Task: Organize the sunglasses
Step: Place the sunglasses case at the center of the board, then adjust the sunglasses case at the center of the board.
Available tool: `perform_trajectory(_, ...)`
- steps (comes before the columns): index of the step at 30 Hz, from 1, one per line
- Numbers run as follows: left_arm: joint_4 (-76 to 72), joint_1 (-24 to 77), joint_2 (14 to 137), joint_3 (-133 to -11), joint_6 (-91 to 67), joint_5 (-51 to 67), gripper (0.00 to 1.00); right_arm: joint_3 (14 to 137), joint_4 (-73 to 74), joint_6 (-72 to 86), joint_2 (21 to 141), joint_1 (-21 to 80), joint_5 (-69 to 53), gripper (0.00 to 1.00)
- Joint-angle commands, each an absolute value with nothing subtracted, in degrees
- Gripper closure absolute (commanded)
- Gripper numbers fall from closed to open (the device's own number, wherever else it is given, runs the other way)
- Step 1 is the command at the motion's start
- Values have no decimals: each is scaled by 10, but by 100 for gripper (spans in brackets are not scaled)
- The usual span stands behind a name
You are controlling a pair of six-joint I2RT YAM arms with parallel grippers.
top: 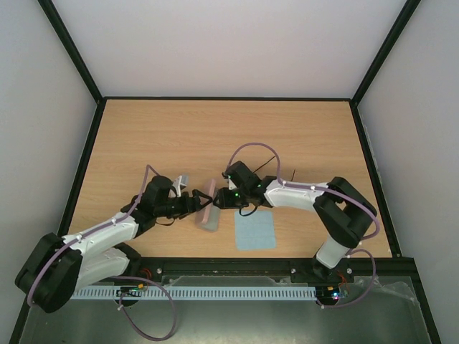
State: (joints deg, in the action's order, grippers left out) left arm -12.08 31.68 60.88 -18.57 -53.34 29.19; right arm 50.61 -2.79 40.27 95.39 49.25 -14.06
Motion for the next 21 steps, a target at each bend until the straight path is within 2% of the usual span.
perform_trajectory(1,-179,297,626,-176,-515,307,3,546,43,375,985,496,-96,62)
perform_trajectory(8,-139,274,604,-177,-502,290,1,594,90,339,1021,496,-54,64)
perform_trajectory(21,159,270,342,-216,-530,190,1,682,154,221,1067,496,29,57)
